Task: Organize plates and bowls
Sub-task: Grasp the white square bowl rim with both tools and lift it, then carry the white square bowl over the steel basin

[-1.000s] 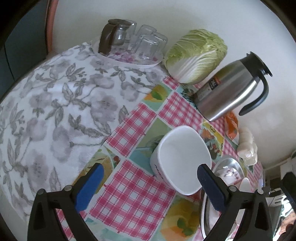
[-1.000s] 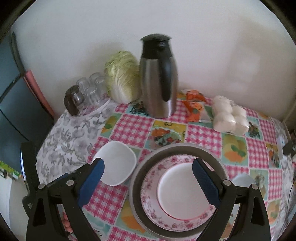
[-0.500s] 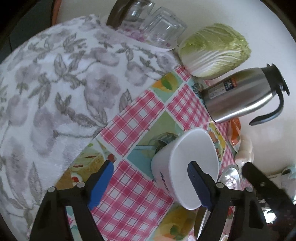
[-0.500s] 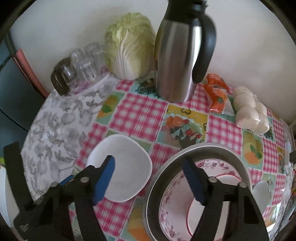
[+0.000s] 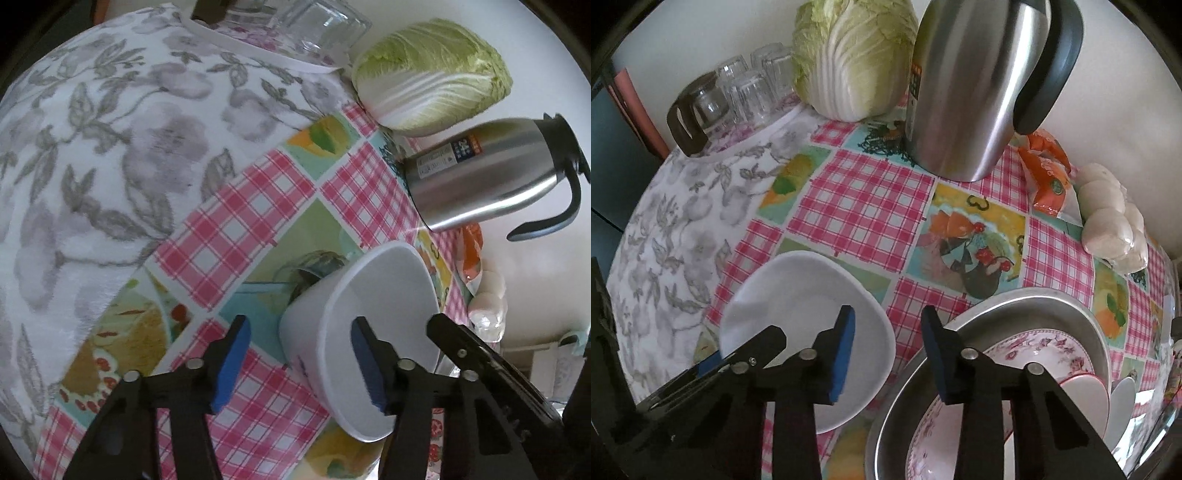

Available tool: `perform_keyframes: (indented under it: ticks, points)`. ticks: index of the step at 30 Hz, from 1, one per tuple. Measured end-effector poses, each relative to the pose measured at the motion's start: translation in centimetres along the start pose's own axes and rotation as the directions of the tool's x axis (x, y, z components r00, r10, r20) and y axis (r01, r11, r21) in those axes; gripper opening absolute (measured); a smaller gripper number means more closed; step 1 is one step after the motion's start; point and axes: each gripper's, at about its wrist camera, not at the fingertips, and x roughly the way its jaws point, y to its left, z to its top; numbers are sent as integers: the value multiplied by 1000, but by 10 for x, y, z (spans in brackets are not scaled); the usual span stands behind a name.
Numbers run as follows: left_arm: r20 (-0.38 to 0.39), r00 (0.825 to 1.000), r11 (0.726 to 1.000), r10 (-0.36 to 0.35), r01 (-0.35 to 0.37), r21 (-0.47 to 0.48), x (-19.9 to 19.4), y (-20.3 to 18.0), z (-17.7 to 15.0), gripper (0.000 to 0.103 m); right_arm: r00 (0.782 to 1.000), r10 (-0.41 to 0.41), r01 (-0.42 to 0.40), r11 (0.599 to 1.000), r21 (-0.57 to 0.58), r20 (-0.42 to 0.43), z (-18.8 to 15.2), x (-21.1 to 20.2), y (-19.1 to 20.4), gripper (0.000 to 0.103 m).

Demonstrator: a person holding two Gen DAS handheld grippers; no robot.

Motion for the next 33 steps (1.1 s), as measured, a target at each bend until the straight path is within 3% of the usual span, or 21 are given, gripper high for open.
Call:
perform_keyframes:
  ticks: [7, 11, 22, 33]
  points:
    - [-21, 999, 999, 27, -27, 24, 12, -5, -1, 34, 1000, -2, 1, 1000, -28, -19, -1, 15, 4, 29]
    - [-11, 999, 998, 42, -42, 38, 14, -6, -1, 29, 1000, 6, -6, 1000, -29, -26, -1, 22, 4, 24]
    - [-1, 999, 997, 54, -54, 58, 19, -7, 0, 23, 999, 34, -35, 999, -27, -8, -2, 23, 4, 20]
    - [-3, 999, 996, 38, -38, 86, 10, -20, -7, 23, 997, 60, -58, 997, -42, 52, 0, -13, 6, 18]
